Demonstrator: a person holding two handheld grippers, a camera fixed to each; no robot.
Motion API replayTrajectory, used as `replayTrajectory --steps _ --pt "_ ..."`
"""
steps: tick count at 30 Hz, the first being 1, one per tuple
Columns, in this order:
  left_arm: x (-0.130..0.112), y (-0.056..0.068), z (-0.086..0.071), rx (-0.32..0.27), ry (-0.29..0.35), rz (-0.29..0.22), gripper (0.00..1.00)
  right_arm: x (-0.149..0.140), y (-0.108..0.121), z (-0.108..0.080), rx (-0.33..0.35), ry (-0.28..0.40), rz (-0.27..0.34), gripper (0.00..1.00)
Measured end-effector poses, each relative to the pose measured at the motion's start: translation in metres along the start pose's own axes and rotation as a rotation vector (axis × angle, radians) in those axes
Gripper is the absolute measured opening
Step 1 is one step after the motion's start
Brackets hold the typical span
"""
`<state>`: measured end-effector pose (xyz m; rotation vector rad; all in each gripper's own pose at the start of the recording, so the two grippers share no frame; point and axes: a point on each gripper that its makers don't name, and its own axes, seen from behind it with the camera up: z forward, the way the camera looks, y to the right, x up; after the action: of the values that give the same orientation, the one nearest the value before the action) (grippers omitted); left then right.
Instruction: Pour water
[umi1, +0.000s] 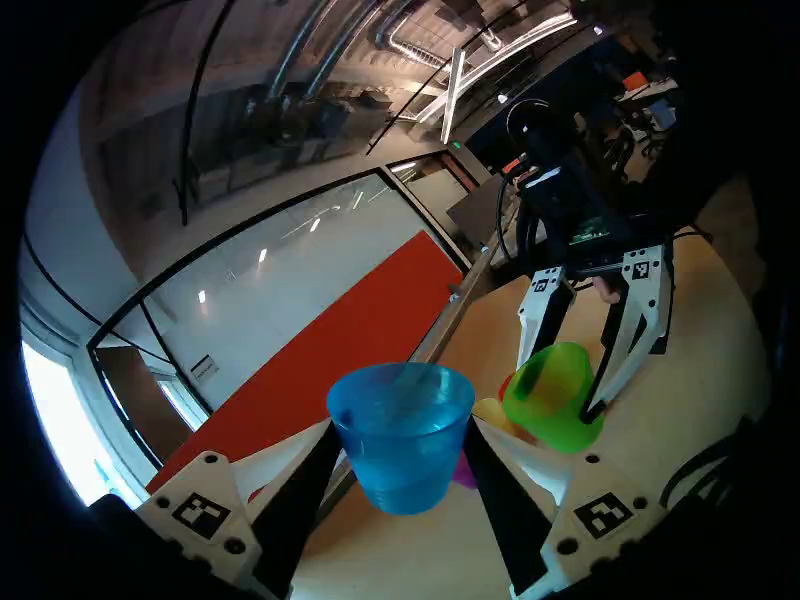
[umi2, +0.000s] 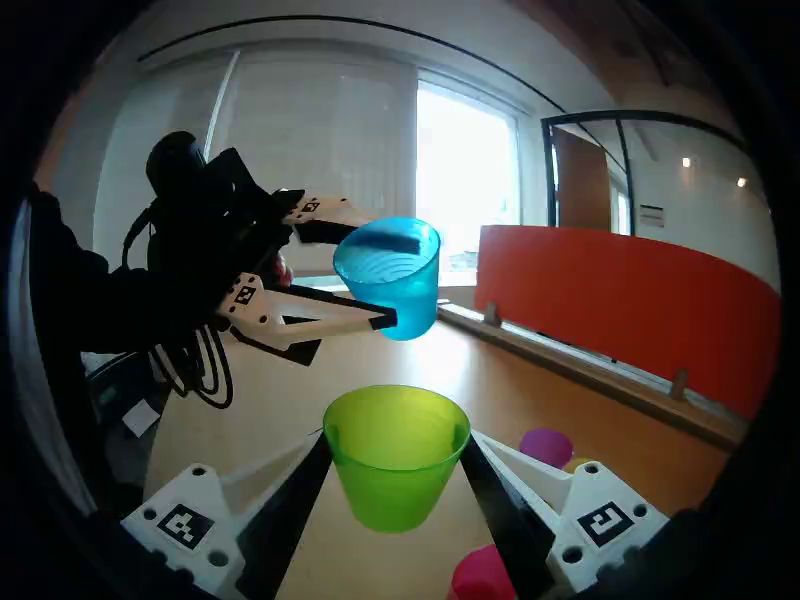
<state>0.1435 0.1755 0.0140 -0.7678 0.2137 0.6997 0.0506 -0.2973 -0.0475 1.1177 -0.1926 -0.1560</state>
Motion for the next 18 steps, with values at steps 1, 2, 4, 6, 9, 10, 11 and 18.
replayTrajectory --steps 1,2,4,6,9,10,11,18 --pt "0.0003 0.0000 0.0001 0.000 0.001 0.004 0.82 0.0000 -0.0004 0.0003 0.001 0.000 -0.001 0.91" --pt "0.0006 0.0001 0.0002 0.000 0.001 0.008 0.82 0.0000 -0.0009 0.0006 0.002 0.000 -0.002 0.90" --pt "0.0013 0.0000 0.0005 0.000 0.001 0.016 0.82 0.0001 -0.0017 0.0011 0.005 0.000 -0.003 0.91" --pt "0.0020 0.0001 0.0008 0.001 0.001 0.026 0.82 0.0000 -0.0025 0.0015 0.008 -0.001 -0.005 0.91" --pt "0.0026 0.0006 0.0011 0.000 0.000 0.044 0.82 -0.0002 -0.0036 0.0013 0.012 -0.007 -0.010 0.91" --pt "0.0028 0.0008 0.0012 0.000 -0.001 0.051 0.82 -0.0002 -0.0036 0.0012 0.012 -0.008 -0.013 0.90" --pt "0.0031 0.0011 0.0012 -0.001 -0.001 0.058 0.82 -0.0002 -0.0036 0.0010 0.011 -0.009 -0.016 0.91" --pt "0.0062 0.0013 0.0024 0.002 -0.001 0.084 0.82 0.0015 -0.0041 0.0008 0.015 -0.008 -0.020 0.90"
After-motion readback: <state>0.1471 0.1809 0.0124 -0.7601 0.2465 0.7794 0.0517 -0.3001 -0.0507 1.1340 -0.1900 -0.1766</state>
